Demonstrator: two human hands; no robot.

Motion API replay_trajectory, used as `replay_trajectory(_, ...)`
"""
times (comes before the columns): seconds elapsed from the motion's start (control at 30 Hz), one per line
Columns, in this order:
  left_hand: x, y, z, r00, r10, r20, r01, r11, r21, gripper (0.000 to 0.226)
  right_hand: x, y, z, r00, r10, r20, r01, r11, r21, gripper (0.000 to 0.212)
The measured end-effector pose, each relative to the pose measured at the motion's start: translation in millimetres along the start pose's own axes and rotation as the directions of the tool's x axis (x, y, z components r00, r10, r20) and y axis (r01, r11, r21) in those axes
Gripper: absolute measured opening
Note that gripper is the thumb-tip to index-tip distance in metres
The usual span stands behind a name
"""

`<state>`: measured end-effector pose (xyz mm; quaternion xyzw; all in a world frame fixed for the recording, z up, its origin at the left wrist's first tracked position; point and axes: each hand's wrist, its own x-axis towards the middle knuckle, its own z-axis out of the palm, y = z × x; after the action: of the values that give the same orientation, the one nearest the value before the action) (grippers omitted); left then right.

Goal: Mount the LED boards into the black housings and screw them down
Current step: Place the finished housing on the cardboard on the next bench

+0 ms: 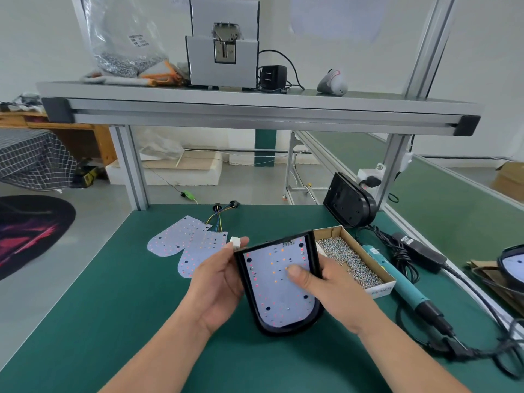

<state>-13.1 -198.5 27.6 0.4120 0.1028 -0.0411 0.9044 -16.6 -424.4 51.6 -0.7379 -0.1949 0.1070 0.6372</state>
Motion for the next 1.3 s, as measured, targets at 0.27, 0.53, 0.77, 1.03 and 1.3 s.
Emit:
replay_trajectory(0.27,-6.8,2.1,6.5,0.997,-0.037,0.067,0.033,0.998,0.057,0.048,-1.7,-0.5,5.3,1.000,0.006,0.001,-0.006,0.998,0.070,0.024)
replay_trajectory(0.53,-2.7,-11.4,1.1,0.976,0.015,0.219,-0.066,0.971,0.231,0.068,0.6,-1.5,-2.7,0.994,-0.050,-0.101,0.068,0.980,0.185,0.030)
replay_trajectory(0.77,10.9,-27.0,-7.2,0.975,0.172,0.138,-0.218,0.855,0.470,0.055,-0.2,-11.7,-36.4,0.919,-0.024,-0.393,0.190,0.901,0.389,0.027)
replay_trajectory(1.03,10.8,-36.2,-10.8,0.949,0.217,0.230,-0.315,0.706,0.635,0.035,-15.9,-32.5,-104.5,0.762,0.031,-0.647,0.317,0.853,0.414,0.032)
replay_trajectory(1.3,17.3,-37.6,-15.0,0.949,0.210,0.236,-0.315,0.675,0.667,0.035,-51.8,-52.9,-204.0,0.504,0.043,-0.863,0.377,0.888,0.265,0.026)
